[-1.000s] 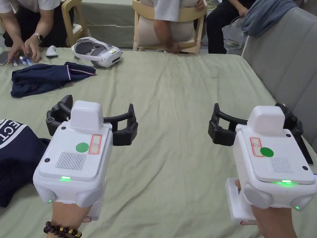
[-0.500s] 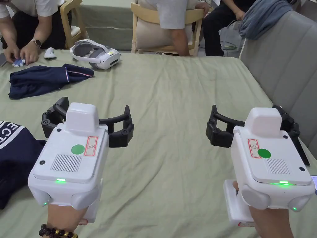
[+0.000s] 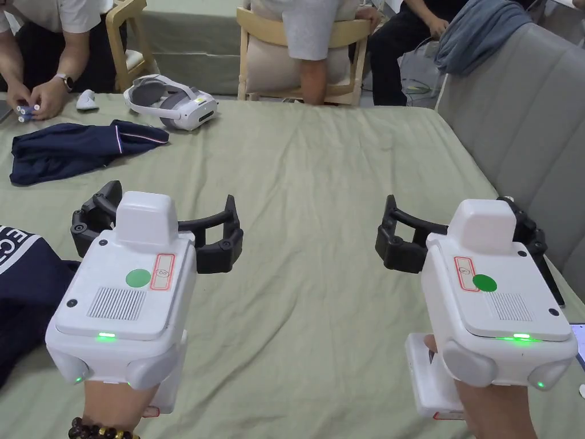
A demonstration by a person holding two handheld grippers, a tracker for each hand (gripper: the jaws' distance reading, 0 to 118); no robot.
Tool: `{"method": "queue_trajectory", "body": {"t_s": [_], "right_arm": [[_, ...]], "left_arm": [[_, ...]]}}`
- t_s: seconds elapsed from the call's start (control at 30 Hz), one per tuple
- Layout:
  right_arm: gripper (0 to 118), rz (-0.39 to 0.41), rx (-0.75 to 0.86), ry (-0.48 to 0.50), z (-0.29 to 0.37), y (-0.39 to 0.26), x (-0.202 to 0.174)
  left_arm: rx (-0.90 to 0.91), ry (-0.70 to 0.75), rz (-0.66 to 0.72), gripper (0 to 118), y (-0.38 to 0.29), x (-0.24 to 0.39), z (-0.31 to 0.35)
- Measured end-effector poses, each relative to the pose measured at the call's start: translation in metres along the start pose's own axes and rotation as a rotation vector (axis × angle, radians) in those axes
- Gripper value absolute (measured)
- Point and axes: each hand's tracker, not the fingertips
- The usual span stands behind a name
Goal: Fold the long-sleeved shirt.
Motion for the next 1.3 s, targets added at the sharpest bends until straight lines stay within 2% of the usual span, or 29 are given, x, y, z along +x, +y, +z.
{"method": "queue_trajectory", "body": {"t_s": [0.23,0.4,1.3], "right_arm": [[118,0.001,0.008,-0.005,0.002,-0.001,-0.002],[118,0.007,0.007,0.0,0.001,-0.002,-0.003],[118,0.002,-0.001,-0.01,0.004,-0.006,0.002]], "left_arm": [[0.005,0.008,-0.005,111,0.001,0.002,0.003],[0.012,0.029,0.039,111,0.0,-0.002,0.003],[0.007,-0.004,-0.003,111,-0.003,0.008,-0.002]]}}
